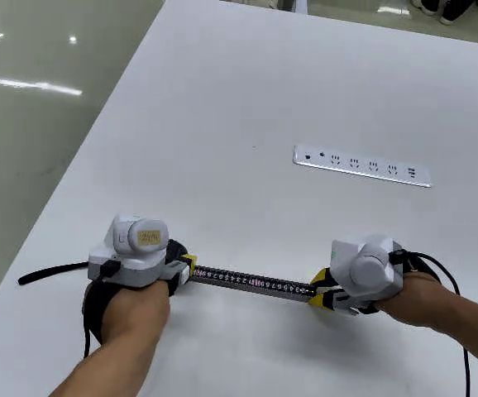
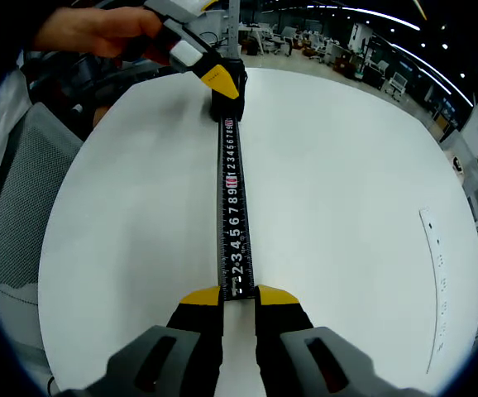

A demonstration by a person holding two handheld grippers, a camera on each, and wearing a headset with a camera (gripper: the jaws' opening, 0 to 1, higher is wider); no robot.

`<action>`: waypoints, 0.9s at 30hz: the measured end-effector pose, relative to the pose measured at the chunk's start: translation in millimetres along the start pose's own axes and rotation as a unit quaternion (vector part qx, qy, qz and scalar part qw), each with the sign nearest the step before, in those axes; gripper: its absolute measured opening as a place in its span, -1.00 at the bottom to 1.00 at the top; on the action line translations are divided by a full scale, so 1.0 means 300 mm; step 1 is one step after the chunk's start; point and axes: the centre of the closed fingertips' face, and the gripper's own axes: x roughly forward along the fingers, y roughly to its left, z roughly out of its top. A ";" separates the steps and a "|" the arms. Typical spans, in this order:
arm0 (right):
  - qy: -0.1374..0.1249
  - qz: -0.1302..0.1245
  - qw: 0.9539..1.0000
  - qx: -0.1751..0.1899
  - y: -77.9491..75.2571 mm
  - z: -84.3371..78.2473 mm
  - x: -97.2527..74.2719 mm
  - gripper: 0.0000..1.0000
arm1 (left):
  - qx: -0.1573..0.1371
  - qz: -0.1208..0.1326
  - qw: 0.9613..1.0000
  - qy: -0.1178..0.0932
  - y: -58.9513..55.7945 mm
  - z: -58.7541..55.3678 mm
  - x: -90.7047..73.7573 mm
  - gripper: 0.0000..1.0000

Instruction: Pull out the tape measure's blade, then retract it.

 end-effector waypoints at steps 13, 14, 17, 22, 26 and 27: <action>-0.007 0.001 1.000 -0.004 0.003 0.027 0.015 -0.74 | 0.002 -0.002 1.000 -0.001 0.000 -0.001 0.000 0.17; -0.007 0.001 1.000 -0.005 0.003 0.029 0.016 -0.74 | 0.002 -0.002 1.000 -0.001 0.000 -0.002 0.000 0.17; -0.009 0.001 1.000 -0.004 0.003 0.035 0.019 -0.74 | 0.002 -0.002 1.000 -0.002 -0.001 -0.002 -0.001 0.17; -0.010 0.001 1.000 -0.004 0.002 0.043 0.024 -0.74 | 0.002 -0.002 1.000 -0.003 -0.001 -0.002 -0.002 0.17; -0.011 0.000 1.000 -0.006 0.005 0.058 0.031 -0.74 | 0.004 -0.003 1.000 -0.003 -0.002 -0.002 -0.004 0.17; -0.012 0.000 1.000 -0.005 0.005 0.060 0.033 -0.74 | 0.004 -0.003 1.000 -0.003 -0.002 -0.002 -0.004 0.17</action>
